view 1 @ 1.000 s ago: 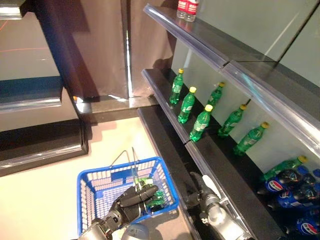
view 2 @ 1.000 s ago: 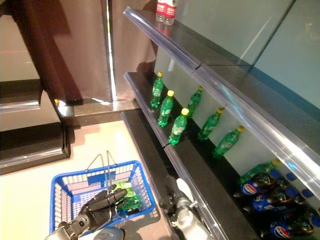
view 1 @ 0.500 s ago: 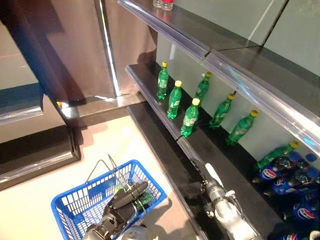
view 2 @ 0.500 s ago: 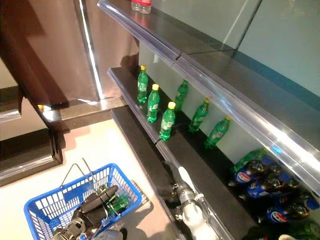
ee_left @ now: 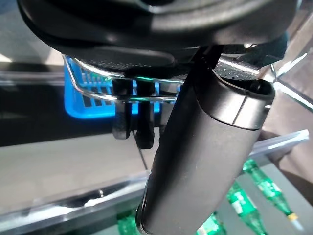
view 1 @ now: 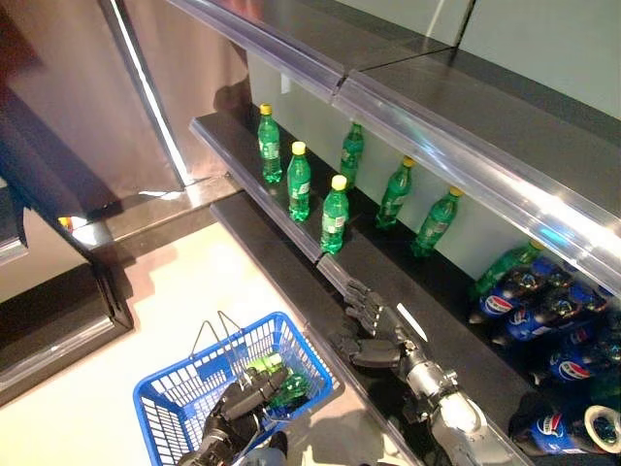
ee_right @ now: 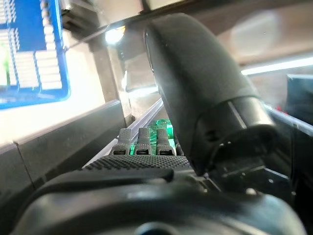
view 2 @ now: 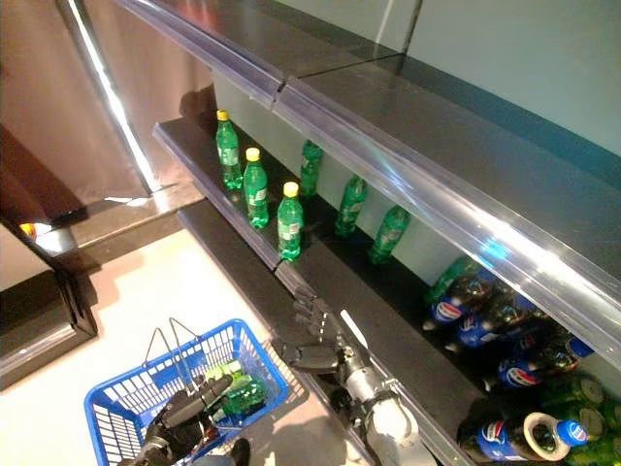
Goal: Pick up the drink and place into the basket.
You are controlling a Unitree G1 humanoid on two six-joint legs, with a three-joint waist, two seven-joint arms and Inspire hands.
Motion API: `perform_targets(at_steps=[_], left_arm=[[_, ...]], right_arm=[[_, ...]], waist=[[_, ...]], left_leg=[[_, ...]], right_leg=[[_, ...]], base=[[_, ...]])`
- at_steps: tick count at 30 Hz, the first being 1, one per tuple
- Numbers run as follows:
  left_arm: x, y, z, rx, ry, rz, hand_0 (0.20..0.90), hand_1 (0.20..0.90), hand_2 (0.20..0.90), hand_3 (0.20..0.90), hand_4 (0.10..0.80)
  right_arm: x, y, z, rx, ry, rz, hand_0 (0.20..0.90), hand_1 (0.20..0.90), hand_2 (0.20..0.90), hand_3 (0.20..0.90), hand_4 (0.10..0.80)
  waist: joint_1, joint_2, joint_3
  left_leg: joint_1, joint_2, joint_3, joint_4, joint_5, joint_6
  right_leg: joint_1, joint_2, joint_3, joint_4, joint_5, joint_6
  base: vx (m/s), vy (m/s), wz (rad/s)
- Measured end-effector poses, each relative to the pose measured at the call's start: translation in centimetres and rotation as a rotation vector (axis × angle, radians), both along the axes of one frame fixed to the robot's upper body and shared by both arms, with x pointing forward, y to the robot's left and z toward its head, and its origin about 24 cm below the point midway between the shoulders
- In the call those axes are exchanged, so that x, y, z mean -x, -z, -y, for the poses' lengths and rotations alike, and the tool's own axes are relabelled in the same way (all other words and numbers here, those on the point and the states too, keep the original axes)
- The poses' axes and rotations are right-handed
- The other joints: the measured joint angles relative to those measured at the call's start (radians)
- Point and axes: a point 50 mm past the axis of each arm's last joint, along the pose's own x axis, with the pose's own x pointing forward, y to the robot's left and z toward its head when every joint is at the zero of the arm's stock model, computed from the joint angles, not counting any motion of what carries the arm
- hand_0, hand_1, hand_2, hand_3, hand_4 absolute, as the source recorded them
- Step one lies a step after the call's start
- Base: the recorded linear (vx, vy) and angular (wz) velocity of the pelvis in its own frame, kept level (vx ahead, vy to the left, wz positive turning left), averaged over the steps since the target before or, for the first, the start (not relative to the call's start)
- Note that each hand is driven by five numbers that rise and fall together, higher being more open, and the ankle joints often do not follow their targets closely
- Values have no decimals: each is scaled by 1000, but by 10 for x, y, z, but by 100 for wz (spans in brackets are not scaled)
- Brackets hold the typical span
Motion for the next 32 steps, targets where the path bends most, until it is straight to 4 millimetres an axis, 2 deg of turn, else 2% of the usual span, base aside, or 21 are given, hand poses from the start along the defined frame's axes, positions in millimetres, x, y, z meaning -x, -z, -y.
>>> perform_targets(at_steps=[3,8,13,17,25,32], left_arm=[[4,8,2,1,-43,-16,300,300,300,200,100],[16,28,-4,-23,-106,-100,300,300,300,200,100],[24,41,-10,-36,-170,-156,300,300,300,200,100],[24,41,-11,-29,-191,-155,300,300,300,200,100],[40,56,-15,-41,-246,-225,300,300,300,200,100],[41,56,-16,-42,-246,-212,300,300,300,200,100]], right_arm=[[8,14,3,-38,-24,-65,900,900,900,900,800],[21,43,12,-10,0,-200,900,900,900,900,800],[33,67,21,22,17,-317,900,900,900,900,800],[37,74,23,28,19,-352,900,900,900,900,800],[59,104,26,57,50,-545,900,900,900,900,800],[62,108,22,68,68,-572,900,900,900,900,800]], waist=[[-25,8,-13],[-31,10,-58],[-31,7,-62],[-33,7,-65],[-38,9,-106],[-46,12,-104]], left_leg=[[-1,1,7,-9,0,0],[-1,8,19,-33,3,-4],[0,16,25,-37,5,-7],[0,17,27,-38,5,-8],[-1,21,28,-58,11,-11],[0,29,28,-64,15,-17]], right_leg=[[-2,1,1,-13,4,1],[-18,9,13,-27,6,-2],[-19,17,18,-42,13,-6],[-22,18,20,-45,15,-7],[-15,25,18,-76,30,-9],[-15,34,13,-90,34,-14]], base=[[-117,-25,-8],[-73,-20,-8],[-67,-8,-4],[-38,-6,-2],[-8,-2,0],[0,0,0]])
